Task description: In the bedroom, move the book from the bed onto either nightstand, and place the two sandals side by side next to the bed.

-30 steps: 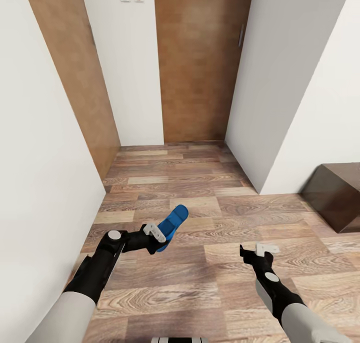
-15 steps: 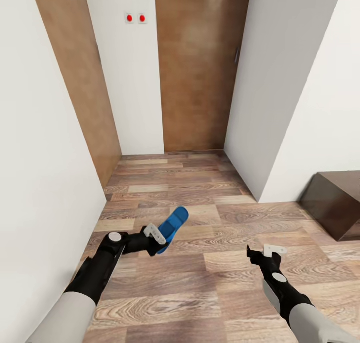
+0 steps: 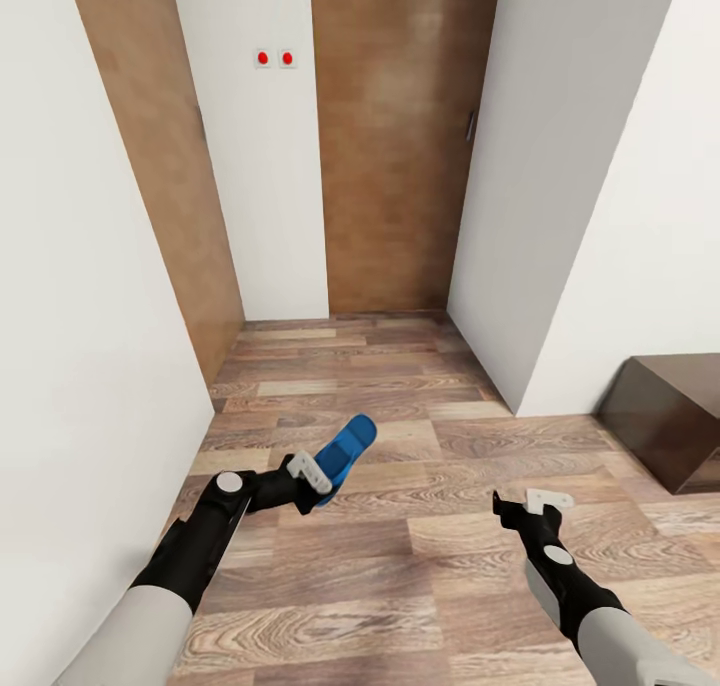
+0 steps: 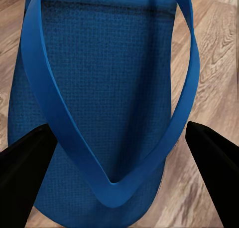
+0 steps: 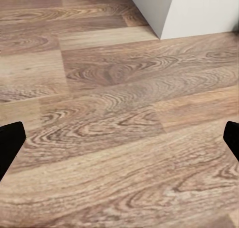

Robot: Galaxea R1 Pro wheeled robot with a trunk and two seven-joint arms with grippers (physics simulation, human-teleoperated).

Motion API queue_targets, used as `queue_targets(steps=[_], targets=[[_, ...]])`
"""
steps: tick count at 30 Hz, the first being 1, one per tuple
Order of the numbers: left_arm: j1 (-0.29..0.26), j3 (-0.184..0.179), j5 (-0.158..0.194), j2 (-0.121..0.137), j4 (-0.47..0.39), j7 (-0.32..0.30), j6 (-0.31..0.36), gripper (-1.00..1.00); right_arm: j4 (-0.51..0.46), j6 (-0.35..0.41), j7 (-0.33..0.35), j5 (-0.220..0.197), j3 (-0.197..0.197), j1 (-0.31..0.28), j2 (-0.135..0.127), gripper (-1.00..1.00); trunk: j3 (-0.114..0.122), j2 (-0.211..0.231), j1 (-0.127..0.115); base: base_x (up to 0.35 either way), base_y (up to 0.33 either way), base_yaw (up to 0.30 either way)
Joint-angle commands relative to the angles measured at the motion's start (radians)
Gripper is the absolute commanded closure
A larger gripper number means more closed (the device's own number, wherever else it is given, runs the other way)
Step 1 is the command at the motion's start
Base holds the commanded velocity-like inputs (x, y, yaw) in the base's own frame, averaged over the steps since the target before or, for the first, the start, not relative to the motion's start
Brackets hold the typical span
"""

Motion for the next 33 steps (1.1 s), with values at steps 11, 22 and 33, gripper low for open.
queue_targets(steps=[11, 22, 33], targets=[[0.0, 0.009, -0.002, -0.001, 0.045, -0.003, -0.035, 1.0, 0.004, -0.004, -0.001, 0.0, 0.0, 0.0, 0.002, -1.0, 0.034, 0.077, -0.042, 0.0, 0.0, 0.0], [0.0, 0.165, -0.008, 0.036, 0.256, 0.016, -0.156, 1.0, 0.013, -0.004, -0.001, -0.001, 0.002, 0.0, -0.043, -1.0, 0.068, 0.154, -0.085, 0.0, 0.0, 0.0], [0.0, 0.202, -0.008, 0.12, 0.543, 0.075, -0.323, 1.0, 0.2, -0.152, 0.001, -0.002, 0.006, 0.004, -0.076, -1.0, 0.103, 0.231, -0.127, 0.0, 0.0, 0.0]])
